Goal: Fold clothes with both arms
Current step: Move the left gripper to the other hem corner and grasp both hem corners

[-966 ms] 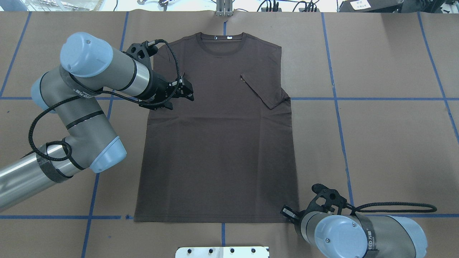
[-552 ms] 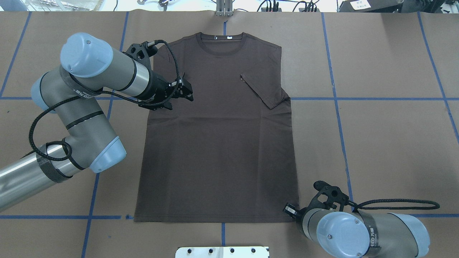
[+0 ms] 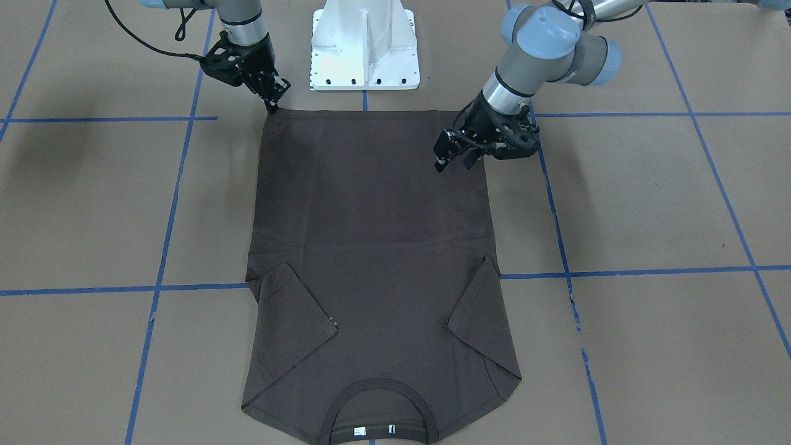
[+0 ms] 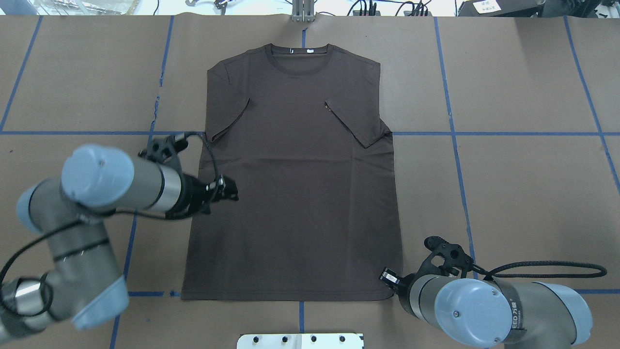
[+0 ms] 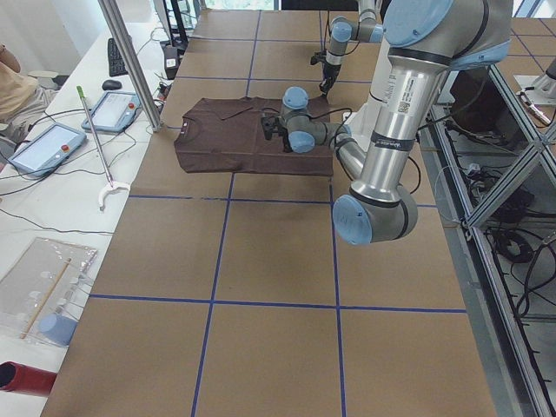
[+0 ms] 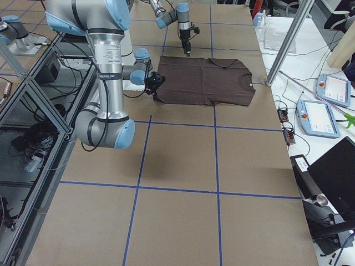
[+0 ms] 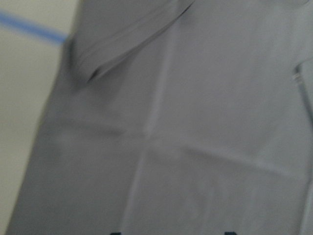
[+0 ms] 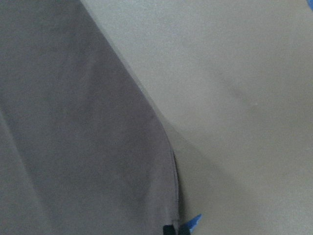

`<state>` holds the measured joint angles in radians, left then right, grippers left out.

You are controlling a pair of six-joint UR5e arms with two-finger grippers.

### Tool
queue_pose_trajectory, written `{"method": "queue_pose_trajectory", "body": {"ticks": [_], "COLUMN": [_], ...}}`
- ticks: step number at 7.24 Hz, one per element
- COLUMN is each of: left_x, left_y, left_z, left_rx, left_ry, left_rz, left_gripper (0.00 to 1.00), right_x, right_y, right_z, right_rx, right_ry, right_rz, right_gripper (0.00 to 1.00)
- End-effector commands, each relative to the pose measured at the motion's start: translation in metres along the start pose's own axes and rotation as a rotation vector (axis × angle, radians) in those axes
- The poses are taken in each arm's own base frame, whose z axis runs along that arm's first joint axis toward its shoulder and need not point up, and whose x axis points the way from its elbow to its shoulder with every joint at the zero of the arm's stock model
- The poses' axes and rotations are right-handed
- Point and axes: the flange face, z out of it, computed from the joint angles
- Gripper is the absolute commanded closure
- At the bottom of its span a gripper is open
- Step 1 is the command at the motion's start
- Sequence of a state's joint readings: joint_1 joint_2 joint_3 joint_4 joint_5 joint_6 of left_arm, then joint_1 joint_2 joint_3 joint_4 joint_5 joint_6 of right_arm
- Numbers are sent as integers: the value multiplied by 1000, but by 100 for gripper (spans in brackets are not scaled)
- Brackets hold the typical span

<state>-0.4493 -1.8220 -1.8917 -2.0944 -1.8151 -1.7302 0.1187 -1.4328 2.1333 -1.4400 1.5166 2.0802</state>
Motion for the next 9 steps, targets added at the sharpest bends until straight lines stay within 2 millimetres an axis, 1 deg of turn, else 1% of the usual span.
{"method": "queue_pose_trajectory", "body": {"ticks": [1, 2, 3, 4, 5, 8, 9], "left_x": [-78, -73, -76, -70, -76, -83, -83], "left_y": [61, 68, 83, 97, 114, 127, 127], "left_z": [22, 12, 15, 4, 11, 19, 19], "left_rx": [44, 34, 31, 15, 5, -5, -5], "left_ry": [-108, -100, -170, -171, -221, -251, -251], "left_rz": [-66, -63, -87, -103, -117, -126, -126], "left_gripper": [25, 26, 27, 28, 28, 31, 32], "right_x": [-2, -2, -2, -3, -2, -2, -1], "right_y": [-2, -3, -3, -4, -4, -5, -6], "right_z": [-3, -4, -4, -4, -4, -4, -3], "right_rx": [-2, -1, -1, 0, -1, 1, 3], "right_ry": [-6, -8, -8, -8, -6, -6, -5], "right_rz": [2, 5, 5, 6, 6, 5, 6], "right_gripper": [100, 100, 100, 100, 100, 100, 100]}}
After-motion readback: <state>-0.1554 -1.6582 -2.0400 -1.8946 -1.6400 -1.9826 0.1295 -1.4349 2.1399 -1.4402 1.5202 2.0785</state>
